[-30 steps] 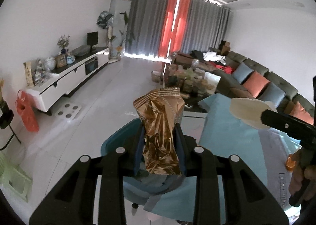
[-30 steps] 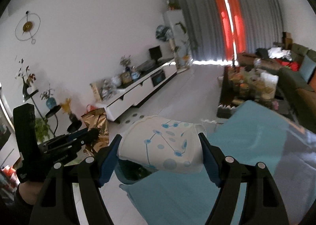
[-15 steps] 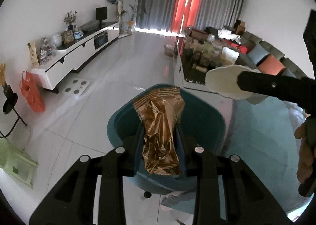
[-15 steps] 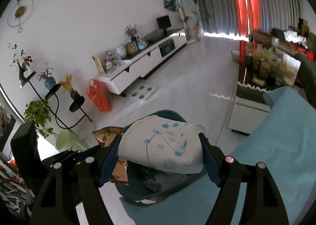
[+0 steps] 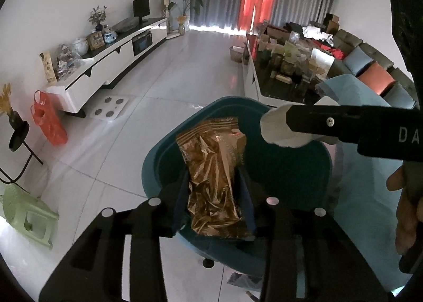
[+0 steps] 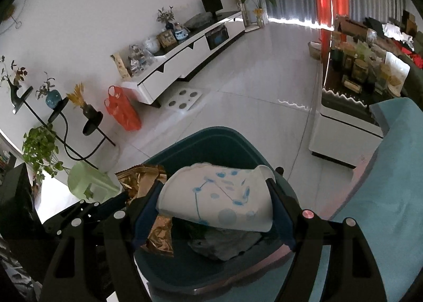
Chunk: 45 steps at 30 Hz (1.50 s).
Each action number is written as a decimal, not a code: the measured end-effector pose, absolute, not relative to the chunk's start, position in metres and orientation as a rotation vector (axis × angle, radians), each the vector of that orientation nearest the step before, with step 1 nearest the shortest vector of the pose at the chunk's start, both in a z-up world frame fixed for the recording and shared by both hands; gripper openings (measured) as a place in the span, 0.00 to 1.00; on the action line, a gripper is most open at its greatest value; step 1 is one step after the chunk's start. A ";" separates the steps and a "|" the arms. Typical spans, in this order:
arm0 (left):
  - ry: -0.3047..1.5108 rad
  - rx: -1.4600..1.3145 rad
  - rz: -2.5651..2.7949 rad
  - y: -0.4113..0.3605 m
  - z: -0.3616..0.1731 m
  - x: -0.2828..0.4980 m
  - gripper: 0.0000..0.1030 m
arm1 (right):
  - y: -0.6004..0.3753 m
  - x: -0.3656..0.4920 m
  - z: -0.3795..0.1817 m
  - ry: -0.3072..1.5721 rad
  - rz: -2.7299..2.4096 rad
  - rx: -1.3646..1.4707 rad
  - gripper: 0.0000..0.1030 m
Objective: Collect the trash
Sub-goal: 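Open both tools to drop the wrapper and cup into the bin, then move both open tools back over the table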
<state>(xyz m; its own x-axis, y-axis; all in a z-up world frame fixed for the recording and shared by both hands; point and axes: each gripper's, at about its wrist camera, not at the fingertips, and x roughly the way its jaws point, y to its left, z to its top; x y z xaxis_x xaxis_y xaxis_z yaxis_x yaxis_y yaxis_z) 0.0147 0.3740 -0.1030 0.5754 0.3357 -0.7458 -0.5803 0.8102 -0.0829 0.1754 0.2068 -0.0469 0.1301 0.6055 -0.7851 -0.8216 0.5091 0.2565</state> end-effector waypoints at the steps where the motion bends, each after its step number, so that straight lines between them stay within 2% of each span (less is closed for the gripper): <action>1: 0.793 -0.334 0.550 0.374 -0.104 0.018 0.39 | 0.208 0.176 -0.048 0.997 1.052 -0.261 0.72; 3: 0.795 -0.329 0.559 0.374 -0.104 0.017 0.42 | 0.209 0.178 -0.048 0.998 1.053 -0.258 0.73; 5: 0.795 -0.331 0.563 0.376 -0.106 0.018 0.46 | 0.209 0.180 -0.048 0.999 1.057 -0.249 0.78; 6: 0.796 -0.329 0.572 0.374 -0.107 0.018 0.50 | 0.209 0.181 -0.047 0.991 1.049 -0.242 0.80; 7: 0.796 -0.330 0.577 0.375 -0.108 0.018 0.58 | 0.209 0.181 -0.047 0.991 1.048 -0.237 0.81; 13: 0.783 -0.322 0.577 0.369 -0.102 0.025 0.66 | 0.191 0.184 -0.036 0.960 1.037 -0.202 0.81; 22: 0.707 -0.243 0.562 0.326 -0.058 0.034 0.94 | 0.111 0.192 0.008 0.806 0.962 -0.136 0.82; 27: 0.693 -0.189 0.532 0.294 -0.030 0.052 0.95 | 0.042 0.196 0.031 0.699 0.859 -0.094 0.87; 34: 0.642 -0.138 0.396 0.232 0.007 0.080 0.95 | -0.074 0.199 0.052 0.586 0.657 -0.044 0.88; 45: 0.620 -0.092 0.023 0.070 0.025 0.115 0.95 | -0.258 0.178 0.046 0.551 0.304 0.025 0.89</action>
<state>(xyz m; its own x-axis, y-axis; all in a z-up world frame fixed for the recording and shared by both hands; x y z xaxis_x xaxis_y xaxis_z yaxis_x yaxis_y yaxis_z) 0.1152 0.0702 0.0250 0.8138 -0.0063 -0.5811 -0.0487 0.9957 -0.0789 0.1778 -0.2584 0.0464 0.8086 0.2906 -0.5116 -0.2772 0.9551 0.1044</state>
